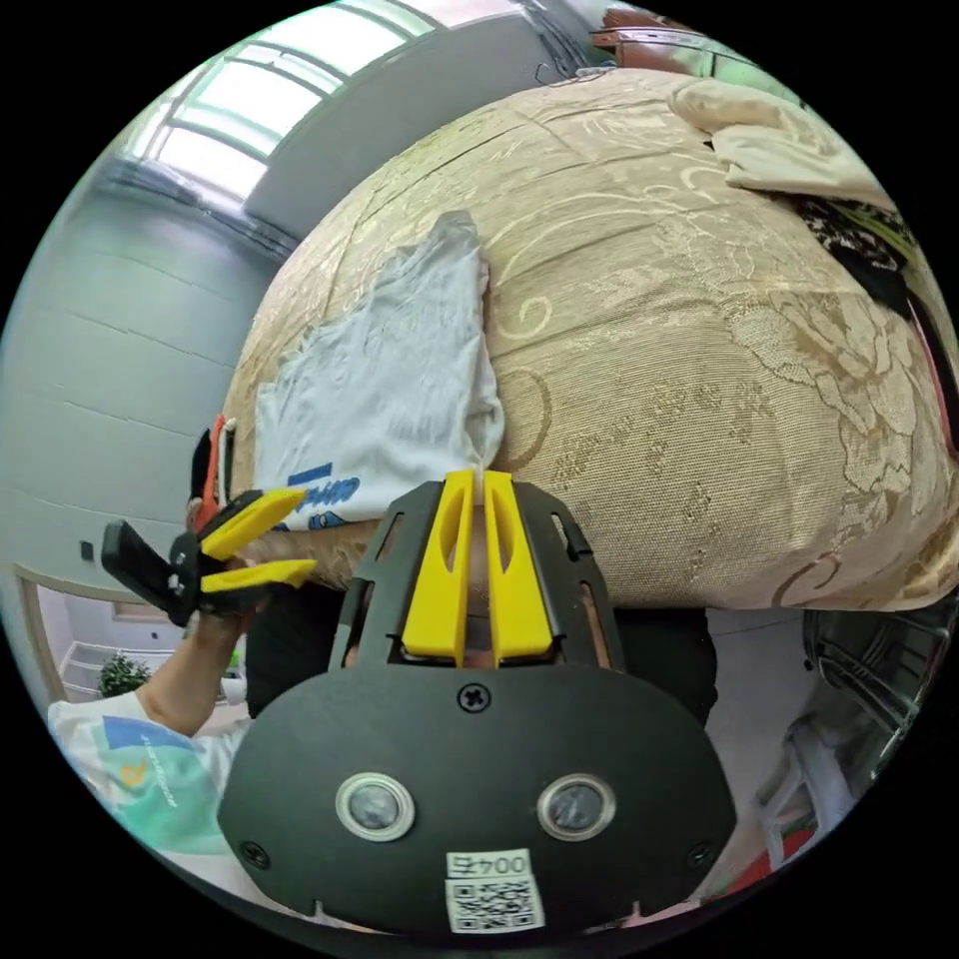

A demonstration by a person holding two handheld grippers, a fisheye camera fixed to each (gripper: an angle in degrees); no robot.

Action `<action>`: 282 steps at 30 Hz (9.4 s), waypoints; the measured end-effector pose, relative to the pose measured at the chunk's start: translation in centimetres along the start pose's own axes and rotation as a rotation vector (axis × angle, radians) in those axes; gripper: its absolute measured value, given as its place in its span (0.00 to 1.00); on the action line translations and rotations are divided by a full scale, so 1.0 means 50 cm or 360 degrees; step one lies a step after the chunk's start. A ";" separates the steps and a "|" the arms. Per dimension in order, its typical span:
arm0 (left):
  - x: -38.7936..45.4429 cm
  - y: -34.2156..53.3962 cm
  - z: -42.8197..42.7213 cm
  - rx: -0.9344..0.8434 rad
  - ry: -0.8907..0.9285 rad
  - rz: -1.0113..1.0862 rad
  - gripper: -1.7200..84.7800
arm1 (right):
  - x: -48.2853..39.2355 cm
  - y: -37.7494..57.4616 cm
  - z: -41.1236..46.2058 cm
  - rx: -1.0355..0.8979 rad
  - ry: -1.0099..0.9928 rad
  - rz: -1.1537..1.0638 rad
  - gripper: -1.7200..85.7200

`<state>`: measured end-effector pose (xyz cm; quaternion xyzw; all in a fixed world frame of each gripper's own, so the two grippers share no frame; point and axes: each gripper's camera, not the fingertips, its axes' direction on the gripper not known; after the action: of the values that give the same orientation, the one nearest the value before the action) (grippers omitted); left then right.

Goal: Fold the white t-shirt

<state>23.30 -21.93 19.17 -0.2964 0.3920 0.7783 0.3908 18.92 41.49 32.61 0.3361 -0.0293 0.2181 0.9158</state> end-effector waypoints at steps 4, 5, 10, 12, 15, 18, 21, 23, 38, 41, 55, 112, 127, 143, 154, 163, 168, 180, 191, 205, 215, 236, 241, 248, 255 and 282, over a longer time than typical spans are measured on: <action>0.119 -0.162 -0.008 -0.0059 -0.0273 0.0186 0.19 | 0.035 -0.060 -0.026 0.0039 -0.0266 0.0061 0.02; 0.150 -0.210 -0.004 -0.0091 -0.0359 0.0235 0.19 | 0.035 -0.078 -0.030 0.0041 -0.0302 0.0043 0.02; 0.232 -0.338 0.005 -0.0135 -0.0662 0.0378 0.14 | 0.037 -0.145 -0.032 0.0031 -0.0402 -0.0029 0.02; 0.237 -0.369 -0.013 -0.0106 -0.0797 0.0338 0.07 | 0.044 -0.166 -0.029 0.0037 -0.0439 -0.0049 0.03; 0.216 -0.372 -0.081 -0.0010 -0.0779 0.0242 0.05 | 0.083 -0.205 -0.043 0.0168 -0.0533 -0.0068 0.06; 0.150 -0.349 -0.164 0.0077 -0.0629 0.0078 0.04 | 0.159 -0.277 -0.038 0.0262 -0.0681 0.0064 0.17; 0.083 -0.314 -0.235 0.0158 -0.0547 -0.0027 0.04 | 0.214 -0.381 0.021 0.0125 -0.0813 0.0175 0.25; 0.048 -0.292 -0.262 0.0186 -0.0518 -0.0061 0.04 | 0.239 -0.469 0.088 -0.0023 -0.0939 0.0250 0.28; -0.175 0.056 -0.289 0.0335 -0.0342 -0.0253 0.04 | 0.096 -0.932 0.263 -0.0446 -0.0671 0.0112 0.08; -0.241 0.175 -0.304 0.0414 -0.0315 -0.0370 0.04 | 0.020 -0.970 0.235 -0.0389 -0.0684 0.0057 0.06; -0.598 1.155 -0.435 0.1107 0.0148 -0.1387 0.04 | -0.778 -1.022 0.230 -0.0367 -0.0390 -0.0492 0.06; -0.397 0.899 0.500 -0.0287 -0.0641 -0.1059 0.02 | -1.466 -0.295 0.020 -0.0291 0.0793 -0.1792 0.01; -0.481 0.779 0.419 0.0061 -0.0330 -0.1308 0.03 | -1.411 -0.559 -0.062 -0.0003 0.0323 -0.1288 0.07; -0.553 1.018 0.484 0.0368 0.0104 -0.1677 0.04 | -1.193 -0.634 0.026 -0.0168 0.0104 -0.1123 0.08; -0.014 1.221 0.467 0.0625 0.0440 -0.1708 0.04 | -0.843 -0.244 0.038 -0.0311 -0.0057 -0.0983 0.03; 0.246 1.371 0.565 0.0617 0.0614 -0.1890 0.05 | -0.584 -0.266 0.040 -0.0343 -0.0496 -0.0226 0.10; 0.351 1.463 0.690 0.0610 0.0858 -0.2097 0.05 | -0.475 -0.240 0.113 -0.0361 -0.0665 0.0030 0.11; 0.434 1.522 0.846 0.0593 0.1029 -0.2127 0.09 | -0.440 -0.229 0.205 -0.0359 -0.0745 0.0003 0.06; 0.451 1.625 0.968 0.1295 0.1345 -0.2338 0.19 | -0.480 -0.260 0.238 -0.0337 -0.0752 -0.0077 0.05; 0.394 1.674 0.955 0.1171 0.1259 -0.2309 0.07 | -0.432 -0.356 0.381 -0.0346 -0.1104 0.0100 0.17; 0.382 1.805 0.873 0.1167 0.1358 -0.2224 0.07 | -0.535 -0.612 0.605 -0.0468 -0.1182 0.0355 0.23; 0.321 2.094 0.485 0.1476 0.1202 -0.1689 0.07 | -1.390 -0.842 0.441 -0.0526 -0.0615 -0.0484 0.02; 0.232 2.248 0.272 0.1658 0.1071 -0.1656 0.07 | -1.744 -0.889 0.507 -0.0634 -0.0650 -0.0718 0.02; 0.091 2.440 -0.205 0.1672 0.0247 -0.1442 0.07 | -2.333 -0.938 0.584 -0.0531 -0.1067 -0.1258 0.03; -0.075 2.642 -0.197 0.1581 -0.0184 -0.1576 0.07 | -2.557 -0.970 0.824 -0.0627 -0.1039 -0.1303 0.06; -0.450 2.554 0.213 0.1102 -0.0394 -0.2085 0.02 | -1.738 -0.791 0.601 -0.0574 -0.1228 -0.0849 0.01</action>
<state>-74.05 -70.89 90.28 -0.2394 0.3110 0.2464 0.8862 -40.19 -37.26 14.57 0.2244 -0.3161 -0.1723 0.9056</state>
